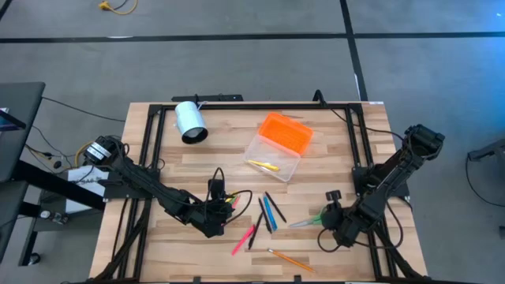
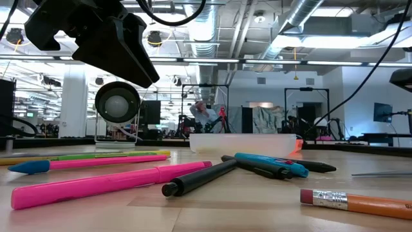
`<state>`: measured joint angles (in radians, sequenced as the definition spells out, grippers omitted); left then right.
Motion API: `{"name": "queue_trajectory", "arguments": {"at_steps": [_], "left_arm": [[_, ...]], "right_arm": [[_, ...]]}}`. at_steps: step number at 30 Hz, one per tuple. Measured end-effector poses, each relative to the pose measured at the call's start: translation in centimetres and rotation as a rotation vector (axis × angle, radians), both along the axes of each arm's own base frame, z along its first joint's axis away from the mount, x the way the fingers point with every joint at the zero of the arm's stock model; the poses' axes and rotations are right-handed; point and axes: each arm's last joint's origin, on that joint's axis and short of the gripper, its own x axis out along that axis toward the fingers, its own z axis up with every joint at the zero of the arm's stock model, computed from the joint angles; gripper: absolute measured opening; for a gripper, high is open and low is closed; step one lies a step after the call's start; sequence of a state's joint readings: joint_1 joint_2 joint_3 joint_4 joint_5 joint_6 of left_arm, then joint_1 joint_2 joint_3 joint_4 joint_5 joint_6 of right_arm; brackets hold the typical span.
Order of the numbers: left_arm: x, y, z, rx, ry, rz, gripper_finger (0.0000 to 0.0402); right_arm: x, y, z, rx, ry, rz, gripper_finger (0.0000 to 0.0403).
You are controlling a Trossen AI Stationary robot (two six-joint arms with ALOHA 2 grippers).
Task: Pick & place school supplies into a supply box
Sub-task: Put the green scissors into the supply box
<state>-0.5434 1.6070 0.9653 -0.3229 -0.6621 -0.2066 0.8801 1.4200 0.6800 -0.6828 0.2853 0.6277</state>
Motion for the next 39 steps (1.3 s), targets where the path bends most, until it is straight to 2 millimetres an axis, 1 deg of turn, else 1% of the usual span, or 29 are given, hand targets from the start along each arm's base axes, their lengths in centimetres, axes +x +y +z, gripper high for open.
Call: {"name": "queue_trajectory", "arguments": {"at_steps": [4,7,10,16,19,26,30,35,39], "left_arm": [[0.0,0.0,0.0,0.0,0.0,0.0,0.0199],[0.0,0.0,0.0,0.0,0.0,0.0,0.0199],[0.0,0.0,0.0,0.0,0.0,0.0,0.0199],[0.0,0.0,0.0,0.0,0.001,0.0,0.0199],[0.0,0.0,0.0,0.0,0.0,0.0,0.0199],[0.0,0.0,0.0,0.003,0.002,-0.003,0.0199],[0.0,0.0,0.0,0.005,0.002,-0.005,0.0199],[0.0,0.0,0.0,0.009,0.004,-0.008,0.0199],[0.0,0.0,0.0,0.019,0.008,-0.017,0.0199]], "right_arm": [[0.2,-0.1,-0.5,0.001,0.045,-0.021,0.0129],[0.4,0.0,-1.5,-0.007,0.105,-0.024,0.0129],[0.6,0.2,-2.1,-0.026,0.125,-0.03,0.0131],[0.5,0.1,-2.4,-0.042,0.134,-0.066,0.0137],[0.5,0.1,-2.5,-0.031,0.133,-0.1,0.0121],[0.6,0.2,-2.5,-0.001,0.122,-0.204,0.005],[0.6,0.1,-2.5,0.009,0.098,-0.26,0.0049],[0.7,0.1,-2.6,0.008,0.046,-0.352,0.0065],[0.8,0.0,-2.6,0.002,0.006,-0.404,0.0057]]}}
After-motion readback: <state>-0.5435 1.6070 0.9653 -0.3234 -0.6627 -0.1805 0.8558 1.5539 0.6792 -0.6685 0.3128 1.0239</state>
